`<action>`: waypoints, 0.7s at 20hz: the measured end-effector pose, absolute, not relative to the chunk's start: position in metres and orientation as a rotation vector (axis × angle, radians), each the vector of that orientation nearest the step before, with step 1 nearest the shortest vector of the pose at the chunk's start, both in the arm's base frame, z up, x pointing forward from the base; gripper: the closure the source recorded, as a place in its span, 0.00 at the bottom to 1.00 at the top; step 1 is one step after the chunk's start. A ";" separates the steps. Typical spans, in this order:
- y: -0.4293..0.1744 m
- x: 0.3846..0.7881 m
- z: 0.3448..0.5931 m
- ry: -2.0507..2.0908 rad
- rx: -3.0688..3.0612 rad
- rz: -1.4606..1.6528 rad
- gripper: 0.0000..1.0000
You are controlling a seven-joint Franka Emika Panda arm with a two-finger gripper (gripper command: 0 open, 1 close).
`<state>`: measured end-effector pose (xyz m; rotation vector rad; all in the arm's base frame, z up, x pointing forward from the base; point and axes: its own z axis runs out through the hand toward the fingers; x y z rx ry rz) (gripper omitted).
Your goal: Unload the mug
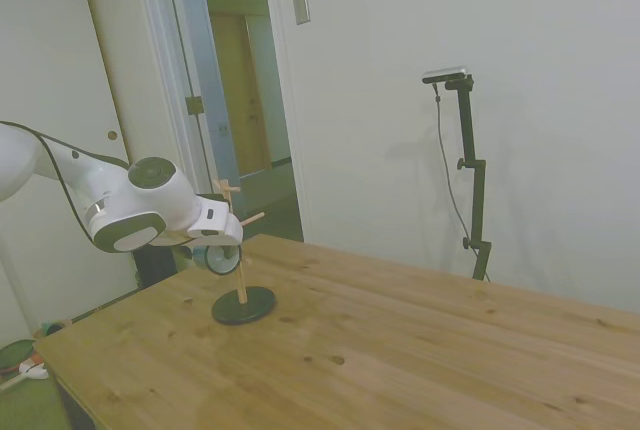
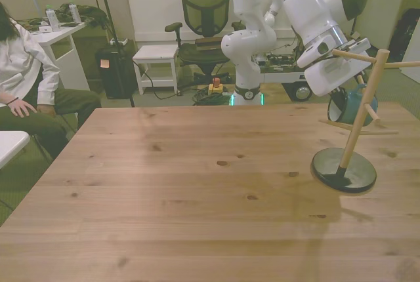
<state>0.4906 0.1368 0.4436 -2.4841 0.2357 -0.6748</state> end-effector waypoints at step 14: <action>0.143 0.482 0.436 0.200 -2.430 -0.614 1.00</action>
